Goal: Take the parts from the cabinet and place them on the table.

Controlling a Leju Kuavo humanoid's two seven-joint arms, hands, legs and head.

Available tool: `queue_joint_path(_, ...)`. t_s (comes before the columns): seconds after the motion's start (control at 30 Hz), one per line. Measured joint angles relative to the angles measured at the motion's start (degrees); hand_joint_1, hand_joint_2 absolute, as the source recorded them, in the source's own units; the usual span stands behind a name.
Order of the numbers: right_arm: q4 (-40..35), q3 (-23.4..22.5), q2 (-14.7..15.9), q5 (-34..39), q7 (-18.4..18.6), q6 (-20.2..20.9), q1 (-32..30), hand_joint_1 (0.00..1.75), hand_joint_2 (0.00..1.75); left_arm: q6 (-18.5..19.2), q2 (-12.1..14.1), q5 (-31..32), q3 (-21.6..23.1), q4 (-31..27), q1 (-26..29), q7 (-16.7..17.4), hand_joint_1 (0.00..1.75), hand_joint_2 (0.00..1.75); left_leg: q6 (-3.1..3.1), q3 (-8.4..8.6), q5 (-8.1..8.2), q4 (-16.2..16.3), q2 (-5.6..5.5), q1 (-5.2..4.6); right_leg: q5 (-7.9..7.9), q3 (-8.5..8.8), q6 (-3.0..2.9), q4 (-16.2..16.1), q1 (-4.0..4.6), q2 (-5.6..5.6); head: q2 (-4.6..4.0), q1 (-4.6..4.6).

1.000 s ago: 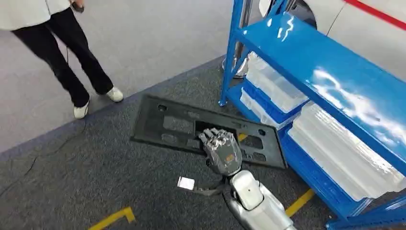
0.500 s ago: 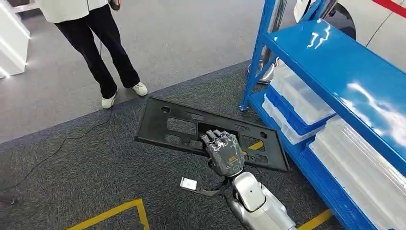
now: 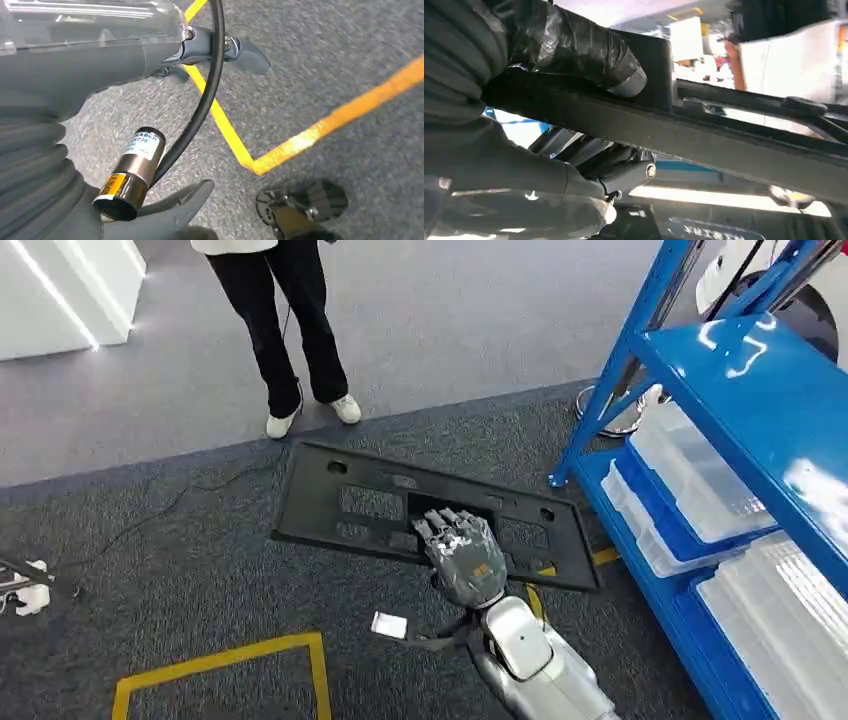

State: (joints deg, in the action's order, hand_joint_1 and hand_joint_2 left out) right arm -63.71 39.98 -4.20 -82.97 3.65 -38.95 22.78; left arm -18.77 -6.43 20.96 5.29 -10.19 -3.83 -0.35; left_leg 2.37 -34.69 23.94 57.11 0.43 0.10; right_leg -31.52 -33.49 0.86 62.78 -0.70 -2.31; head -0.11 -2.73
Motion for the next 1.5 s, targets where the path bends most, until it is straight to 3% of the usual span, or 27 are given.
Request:
queue_joint_path(0.07, 0.11, -0.02, 0.17, 0.0, -0.04, 0.0, -0.25, 1.75, 1.75, 0.02, -0.02, 0.02, 0.0, 0.0, -0.3, 0.04, 0.0, 1.75, 0.3, -0.04, 0.05, 0.02, -1.2, -0.08, -4.21, -4.43, -0.04, 9.13, 0.01, 1.95, 0.0, -0.02)
queue_joint_path(0.13, 0.13, -0.02, 0.35, 0.0, -0.09, 0.0, -0.74, 1.75, 1.75, 0.02, -0.04, 0.02, 0.0, 0.0, -0.2, 0.09, 0.0, 1.75, 0.33, -0.04, 0.07, 0.15, -2.81, -0.13, -4.68, -7.41, -0.07, 14.04, 0.03, 2.32, 0.0, 0.0)
queue_joint_path(0.17, 0.15, -0.02, 0.35, 0.0, -0.13, 0.0, -0.8, 1.75, 1.75, 0.04, -0.04, 0.02, 0.0, 0.0, -0.1, 0.15, 0.0, 1.75, 0.27, -0.04, 0.11, 0.33, -3.62, -0.12, -2.67, -6.87, -0.12, 12.08, 0.0, 2.34, 0.0, -0.02)
queue_joint_path(0.23, 0.07, -0.04, 0.35, 0.0, -0.13, 0.0, -0.73, 1.75, 1.75, 0.04, -0.04, 0.02, 0.0, 0.0, -0.11, 0.15, 0.0, 1.75, -0.07, -0.03, 0.4, 1.0, -5.17, -0.05, 2.99, -2.74, -0.3, 2.66, -0.17, 3.05, 0.0, 0.0)
queue_joint_path(0.27, 0.07, -0.04, 0.35, 0.0, -0.13, 0.0, -0.68, 1.75, 1.75, 0.04, -0.04, 0.02, 0.0, 0.0, -0.12, 0.15, 0.0, 1.75, -0.31, -0.32, 0.7, 1.41, -5.75, 0.08, 4.44, -0.97, -0.4, -1.77, -0.36, 5.56, 0.0, -0.04)
queue_joint_path(0.3, 0.05, -0.04, 0.35, 0.0, -0.13, 0.0, -0.71, 1.75, 1.75, 0.04, -0.07, 0.02, 0.0, 0.0, -0.3, 0.15, 0.0, 1.75, -0.7, -0.82, 0.94, 2.26, -6.29, -0.39, 3.7, -0.51, -0.26, -2.86, -0.51, 6.76, 0.0, 0.04)
queue_joint_path(0.43, 0.02, -0.04, 0.17, 0.0, -0.24, 0.0, -0.7, 1.75, 1.75, 0.07, 0.0, 0.0, 0.0, 0.0, 0.23, 0.15, 0.0, 1.75, -2.05, -1.37, 0.57, 1.82, -8.29, 0.24, 4.05, -0.32, -1.18, -2.99, -0.31, 4.76, 0.0, 0.02)
queue_joint_path(0.47, 0.02, -0.04, 0.07, 0.02, -0.22, 0.0, -0.65, 1.75, 1.75, 0.04, 0.09, 0.0, 0.0, 0.0, 0.37, 0.2, 0.0, 1.75, -2.13, -1.48, 0.97, 2.34, -6.68, 0.27, 4.22, -0.04, -1.53, -3.31, -0.48, 4.1, 0.0, 0.02)
queue_joint_path(0.53, -0.02, -0.07, -0.02, 0.15, -0.15, 0.0, -0.6, 1.75, 1.75, 0.04, 0.07, 0.0, 0.0, 0.0, 0.15, 0.2, 0.0, 1.75, -2.78, -4.15, 4.38, 8.31, -2.49, 0.09, 4.13, 0.19, -2.0, -3.44, -0.3, 2.83, 0.0, 0.26)
queue_joint_path(0.6, 0.07, -0.07, -0.02, 0.2, -0.2, 0.0, -0.77, 1.75, 1.75, 0.04, 0.07, 0.0, 0.0, 0.0, -0.05, 0.2, 0.0, 1.75, -3.18, -8.59, 8.02, 17.15, -1.15, 0.37, 3.91, 0.25, -2.25, -3.42, 0.02, 1.23, 0.0, 0.24)
queue_joint_path(0.63, 0.07, -0.07, -0.02, 0.2, -0.22, 0.0, -0.84, 1.75, 1.75, 0.04, 0.07, 0.0, 0.0, 0.0, 0.04, 0.2, 0.0, 1.75, -3.27, -9.91, 8.38, 19.59, -0.96, 0.49, 3.82, 0.28, -2.33, -3.41, 0.08, 0.49, 0.0, 0.28)
queue_joint_path(0.7, 0.07, -0.07, -0.02, 0.35, -0.26, 0.0, -0.82, 1.75, 1.75, 0.04, 0.07, 0.0, 0.0, 0.0, 0.33, 0.26, 0.0, 1.75, -3.17, -7.91, 5.03, 15.43, -0.69, 0.52, 3.55, 0.57, -2.24, -3.41, 0.14, -0.81, 0.0, 0.28)
queue_joint_path(0.77, 0.04, -0.07, -0.09, 0.55, -0.37, 0.0, -0.8, 1.75, 1.75, 0.02, 0.09, 0.02, 0.0, 0.0, 0.32, 0.26, 0.0, 1.75, -2.48, -2.4, 0.32, 5.13, 1.3, 0.3, 3.19, 1.11, -2.07, -3.42, 0.22, -1.97, 0.0, 0.28)
queue_joint_path(0.8, 0.02, -0.07, -0.11, 0.61, -0.37, 0.0, -0.75, 1.75, 1.75, 0.0, 0.09, 0.02, 0.0, 0.0, 0.16, 0.26, 0.0, 1.75, -2.03, -0.83, 0.86, 1.93, 4.46, -0.36, 3.02, 1.28, -1.89, -3.52, 0.28, -2.56, 0.0, 0.24)
queue_joint_path(0.83, 0.04, -0.07, -0.09, 0.63, -0.39, 0.0, -0.65, 1.75, 1.75, -0.04, 0.09, 0.02, 0.0, 0.0, 0.02, 0.24, 0.0, 1.75, -1.59, -0.74, 0.72, 1.46, 4.35, -0.9, 2.91, 1.25, -1.59, -3.49, 0.58, -3.04, 0.0, 0.26)
queue_joint_path(0.93, 0.04, -0.07, -0.22, 0.68, -0.63, 0.0, -0.68, 1.75, 1.75, -0.04, 0.09, 0.04, 0.0, 0.0, 0.32, 0.22, 0.0, 1.75, -1.01, -1.03, 0.67, 1.27, 2.31, -1.12, 2.79, 1.65, -0.8, -3.91, 0.48, -4.61, 0.0, 0.26)
queue_joint_path(0.97, -0.07, -0.07, -0.35, 0.7, -0.68, 0.0, -0.66, 1.75, 1.75, -0.07, 0.04, 0.02, 0.0, 0.0, 0.42, 0.28, 0.0, 1.75, -0.4, -0.28, 0.14, 0.27, 1.58, -0.27, 2.31, 1.51, -0.33, -3.6, 0.52, -4.23, 0.0, 0.22)
queue_joint_path(1.03, -0.11, -0.09, -0.35, 0.87, -0.72, 0.0, -0.55, 1.75, 1.75, -0.13, 0.02, 0.04, 0.0, 0.0, 0.26, 0.24, 0.0, 1.75, 0.02, -0.11, -0.04, -0.06, 0.5, -0.31, -0.67, -0.69, -0.26, 1.59, 0.28, 1.06, 0.0, 0.15)
queue_joint_path(1.1, 0.13, -0.09, -0.02, 1.01, -0.74, 0.0, -0.86, 1.75, 1.75, -0.13, 0.07, 0.04, -0.02, 0.0, -0.01, 0.22, 0.0, 1.75, 0.36, -0.11, 0.0, -0.04, -0.88, -0.32, -4.57, -5.4, -0.06, 10.62, 0.18, 2.13, 0.0, 0.15)
queue_joint_path(1.13, 0.24, -0.09, 0.07, 1.01, -0.76, 0.0, -1.06, 1.75, 1.75, -0.11, 0.07, 0.04, -0.02, 0.0, 0.02, 0.22, 0.0, 1.75, 0.36, -0.12, 0.02, 0.06, -1.72, -0.34, -5.21, -7.22, 0.02, 13.69, 0.18, 2.3, 0.0, 0.13)
queue_joint_path(1.2, 0.39, -0.09, 0.13, 1.03, -0.81, 0.0, -1.21, 1.75, 1.75, -0.04, 0.07, 0.04, -0.02, 0.0, 0.3, 0.22, 0.0, 1.75, 0.2, -0.09, 0.13, 0.41, -3.36, -0.23, -2.08, -7.0, 0.15, 11.66, -0.02, 2.32, 0.0, 0.13)
queue_joint_path(1.27, 0.39, -0.09, 0.13, 1.03, -0.79, 0.0, -1.11, 1.75, 1.75, -0.04, 0.07, 0.04, -0.02, 0.0, 0.36, 0.22, 0.0, 1.75, -0.36, -0.12, 0.64, 1.35, -5.02, 0.08, 3.78, -2.4, 0.29, 1.52, -0.45, 3.31, 0.0, 0.13)
queue_joint_path(1.3, 0.41, -0.09, 0.15, 1.03, -0.79, 0.0, -1.09, 1.75, 1.75, -0.04, 0.07, 0.07, -0.02, 0.0, 0.39, 0.22, 0.0, 1.75, -0.69, -0.44, 1.01, 1.9, -5.61, 0.17, 3.8, -0.9, 0.4, -1.6, -0.89, 6.14, 0.0, 0.09)
queue_joint_path(1.33, 0.44, -0.09, 0.13, 1.03, -0.81, 0.0, -1.06, 1.75, 1.75, -0.04, 0.09, 0.07, -0.02, 0.0, 0.2, 0.2, 0.0, 1.75, -1.05, -0.96, 1.23, 2.74, -6.21, -0.05, 3.56, -0.99, 0.4, -2.14, -0.8, 7.0, 0.0, 0.15)
queue_joint_path(1.43, 0.42, -0.09, 0.11, 1.03, -0.87, 0.0, -1.11, 1.75, 1.75, -0.04, 0.07, 0.09, -0.02, 0.0, 0.65, 0.2, 0.0, 1.75, -2.08, -1.37, 0.77, 2.08, -7.49, 0.36, 3.75, -0.99, -0.57, -1.92, -0.23, 5.32, 0.0, 0.15)
queue_joint_path(1.47, 0.39, -0.09, 0.02, 1.03, -0.87, 0.0, -1.0, 1.75, 1.75, -0.04, 0.09, 0.09, -0.02, 0.02, 0.73, 0.22, 0.0, 1.75, -2.36, -1.74, 0.86, 2.32, -7.95, 0.39, 4.06, -0.79, -1.13, -2.54, -0.78, 4.64, 0.0, 0.13)
queue_joint_path(1.5, 0.39, -0.09, -0.17, 1.07, -0.79, 0.0, -0.96, 1.75, 1.75, -0.07, 0.15, 0.09, -0.02, 0.0, 0.8, 0.22, 0.0, 1.75, -2.55, -1.87, 1.48, 3.29, -5.38, 0.18, 4.14, -0.45, -1.36, -2.85, -0.64, 4.0, 0.0, 0.18)
